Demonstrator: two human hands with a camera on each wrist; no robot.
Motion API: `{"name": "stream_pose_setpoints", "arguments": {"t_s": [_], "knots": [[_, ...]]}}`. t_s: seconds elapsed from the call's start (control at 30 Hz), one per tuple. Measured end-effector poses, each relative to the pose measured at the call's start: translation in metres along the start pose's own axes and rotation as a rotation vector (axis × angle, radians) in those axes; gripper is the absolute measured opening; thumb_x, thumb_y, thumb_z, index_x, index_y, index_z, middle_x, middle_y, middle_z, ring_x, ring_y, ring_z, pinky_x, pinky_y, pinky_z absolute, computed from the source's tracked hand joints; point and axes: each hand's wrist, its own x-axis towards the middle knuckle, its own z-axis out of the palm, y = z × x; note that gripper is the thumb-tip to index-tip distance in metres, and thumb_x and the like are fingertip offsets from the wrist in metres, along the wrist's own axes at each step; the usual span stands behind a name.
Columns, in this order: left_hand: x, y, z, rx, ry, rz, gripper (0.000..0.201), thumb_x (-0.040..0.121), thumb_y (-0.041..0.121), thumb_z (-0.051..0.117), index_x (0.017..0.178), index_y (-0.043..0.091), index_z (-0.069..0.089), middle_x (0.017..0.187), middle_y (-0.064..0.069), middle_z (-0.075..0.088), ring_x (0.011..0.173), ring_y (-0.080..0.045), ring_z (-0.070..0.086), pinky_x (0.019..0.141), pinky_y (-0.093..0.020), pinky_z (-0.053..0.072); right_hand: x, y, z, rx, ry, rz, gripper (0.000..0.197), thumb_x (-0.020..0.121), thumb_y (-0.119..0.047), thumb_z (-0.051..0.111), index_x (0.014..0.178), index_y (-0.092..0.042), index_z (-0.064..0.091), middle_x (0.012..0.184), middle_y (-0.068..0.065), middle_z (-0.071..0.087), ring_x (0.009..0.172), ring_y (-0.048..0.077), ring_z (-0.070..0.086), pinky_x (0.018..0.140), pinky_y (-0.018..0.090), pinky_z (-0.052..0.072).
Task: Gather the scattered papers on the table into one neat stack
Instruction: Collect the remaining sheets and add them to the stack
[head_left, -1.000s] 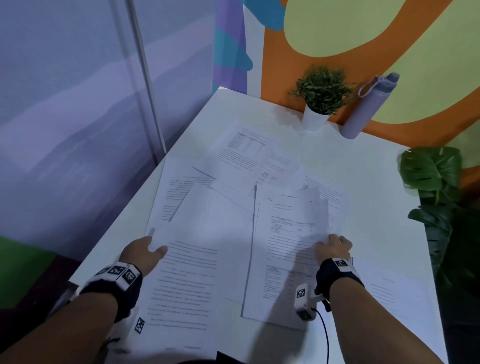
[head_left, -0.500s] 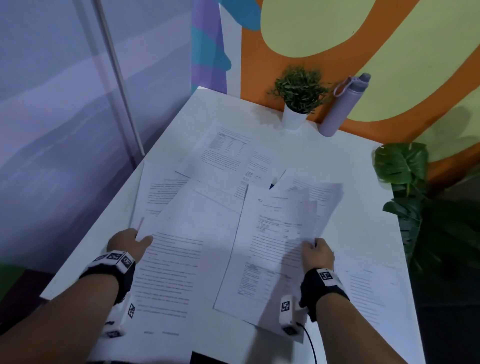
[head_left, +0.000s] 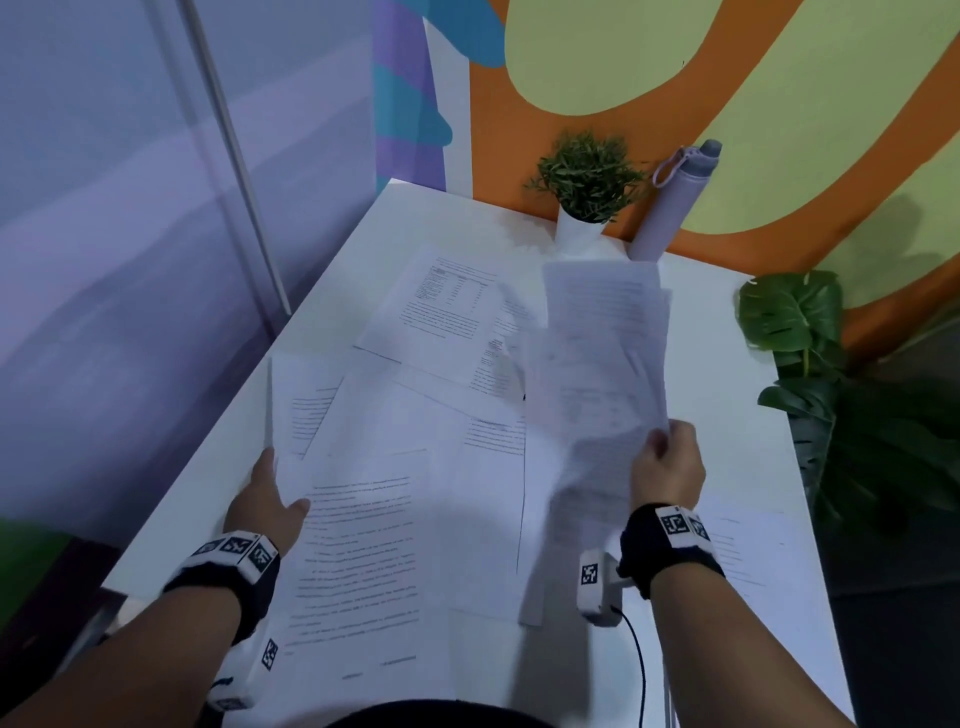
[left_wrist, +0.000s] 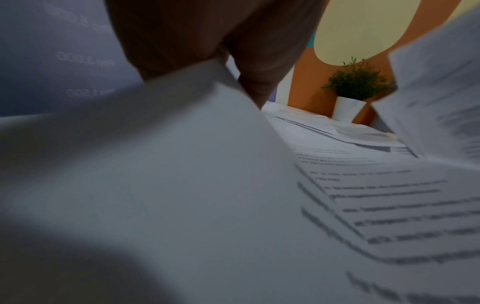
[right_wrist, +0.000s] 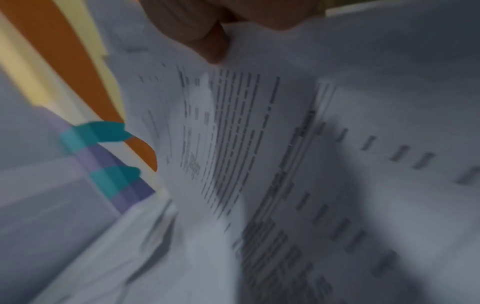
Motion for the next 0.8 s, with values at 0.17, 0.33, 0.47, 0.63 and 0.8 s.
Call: {"name": "stream_pose_setpoints", "arguments": {"t_s": [0.17,0.33,0.47,0.63,0.8], "knots": [[-0.009,-0.008,0.002,-0.083,0.022,-0.015,0.075,0.084,0.030,0.064,0.145,0.013,0.025,0.142,-0.015,0.046,0.125,-0.034,0.048,0.106,-0.043,0.038,-0.002,-0.044,-0.006,0.267,0.072,-0.207,0.012,0.094,-0.013,0.049,0.101,-0.006,0.056,0.087,0.002,0.058,0.078,0.015,0.051,0.066,0.016,0.036],[-0.023,-0.018,0.004,-0.054,0.024,-0.002,0.041,0.088,0.022,0.058,0.124,0.005,0.049,0.121,-0.020,0.061,0.108,-0.036,0.058,0.093,-0.040,0.045,-0.008,-0.071,-0.009,0.414,0.081,-0.317,0.010,0.094,-0.012,0.050,0.100,-0.009,0.058,0.082,-0.006,0.057,0.072,-0.002,0.049,0.066,-0.001,0.036],[-0.018,-0.024,-0.011,0.071,0.120,-0.042,0.024,0.090,0.015,0.053,0.106,-0.004,0.054,0.112,-0.027,0.062,0.102,-0.041,0.058,0.085,-0.039,0.044,-0.012,-0.072,0.004,0.342,-0.123,-0.214,0.011,0.092,-0.014,0.051,0.081,-0.015,0.050,0.063,-0.009,0.043,0.055,-0.002,0.044,0.051,0.005,0.035],[-0.018,-0.025,-0.008,-0.006,-0.007,-0.029,0.039,0.090,0.025,0.057,0.115,-0.004,0.058,0.118,-0.025,0.062,0.108,-0.038,0.058,0.088,-0.036,0.043,-0.036,-0.022,0.046,-0.019,-0.434,0.059,0.033,0.094,-0.018,0.046,0.064,-0.007,0.036,0.062,0.007,0.041,0.068,0.022,0.040,0.062,0.031,0.031],[-0.023,-0.031,0.002,-0.015,-0.178,-0.146,0.062,0.090,0.050,0.043,0.129,0.002,0.052,0.133,-0.020,0.055,0.114,-0.032,0.056,0.099,-0.037,0.043,-0.060,0.030,0.066,-0.268,-0.537,0.249,0.031,0.095,-0.021,0.043,0.091,0.002,0.063,0.106,0.025,0.058,0.091,0.036,0.058,0.084,0.038,0.048]]}}
